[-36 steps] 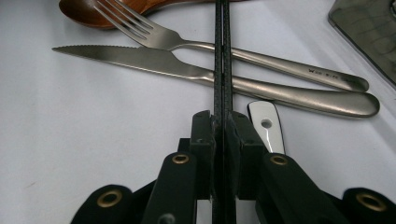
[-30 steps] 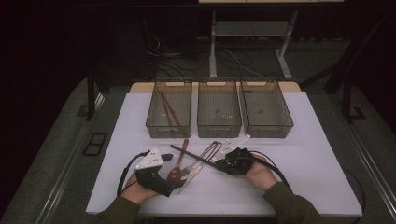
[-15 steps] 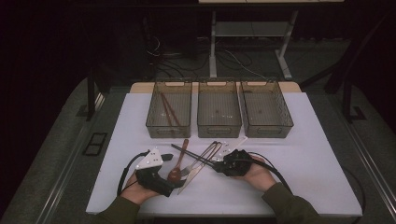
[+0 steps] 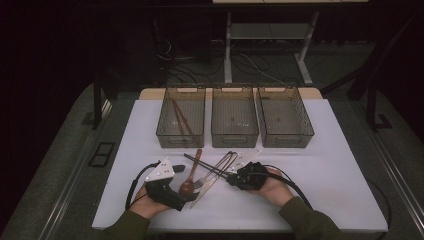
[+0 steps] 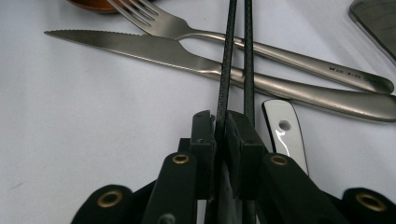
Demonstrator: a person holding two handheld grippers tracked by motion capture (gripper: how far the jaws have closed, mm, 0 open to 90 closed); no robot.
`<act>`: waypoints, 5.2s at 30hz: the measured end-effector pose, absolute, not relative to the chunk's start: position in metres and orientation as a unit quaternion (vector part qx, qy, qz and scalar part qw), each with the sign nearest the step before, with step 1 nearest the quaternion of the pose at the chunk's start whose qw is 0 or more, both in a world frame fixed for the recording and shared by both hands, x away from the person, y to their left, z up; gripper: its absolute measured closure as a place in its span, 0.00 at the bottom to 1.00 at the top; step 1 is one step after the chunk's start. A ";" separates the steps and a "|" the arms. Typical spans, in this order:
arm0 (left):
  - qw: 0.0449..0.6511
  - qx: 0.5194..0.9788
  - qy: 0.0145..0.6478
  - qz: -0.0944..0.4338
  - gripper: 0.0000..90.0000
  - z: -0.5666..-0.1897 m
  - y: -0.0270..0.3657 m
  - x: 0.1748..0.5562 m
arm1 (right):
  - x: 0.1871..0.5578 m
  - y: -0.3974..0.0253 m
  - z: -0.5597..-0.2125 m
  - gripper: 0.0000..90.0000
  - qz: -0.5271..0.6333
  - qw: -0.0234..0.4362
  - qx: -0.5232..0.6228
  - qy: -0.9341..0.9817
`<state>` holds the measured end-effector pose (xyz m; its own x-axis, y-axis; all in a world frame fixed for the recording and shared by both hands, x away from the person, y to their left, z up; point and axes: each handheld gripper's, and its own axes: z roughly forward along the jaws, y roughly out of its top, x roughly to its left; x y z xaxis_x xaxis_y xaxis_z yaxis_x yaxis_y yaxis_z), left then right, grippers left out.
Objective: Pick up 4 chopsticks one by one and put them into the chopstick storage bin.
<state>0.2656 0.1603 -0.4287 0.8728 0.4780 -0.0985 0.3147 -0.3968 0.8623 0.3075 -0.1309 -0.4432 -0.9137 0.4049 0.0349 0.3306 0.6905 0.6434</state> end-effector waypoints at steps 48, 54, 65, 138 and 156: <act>0.497 0.830 0.240 0.084 0.00 -0.428 0.162 0.266 | 0.310 -0.148 -0.419 0.95 0.387 0.050 0.231 0.891; 0.496 0.830 0.240 0.084 0.00 -0.428 0.161 0.266 | 0.311 -0.151 -0.415 0.95 0.392 0.054 0.237 0.887; 0.496 0.830 0.241 0.085 0.00 -0.429 0.162 0.266 | 0.318 -0.160 -0.407 0.95 0.410 0.063 0.249 0.875; 0.507 0.822 0.242 0.088 0.00 -0.429 0.170 0.268 | 0.452 -0.027 -0.359 0.95 0.449 0.104 0.355 0.813; 0.509 0.822 0.241 0.086 0.00 -0.428 0.169 0.268 | 0.460 0.004 -0.384 0.95 0.412 0.098 0.366 0.829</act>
<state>0.2678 0.1689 -0.4283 0.8692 0.4835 -0.1039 0.3082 -0.3653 0.8784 0.4595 0.0041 -0.3837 -0.7131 0.6870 0.1400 0.5262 0.3925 0.7544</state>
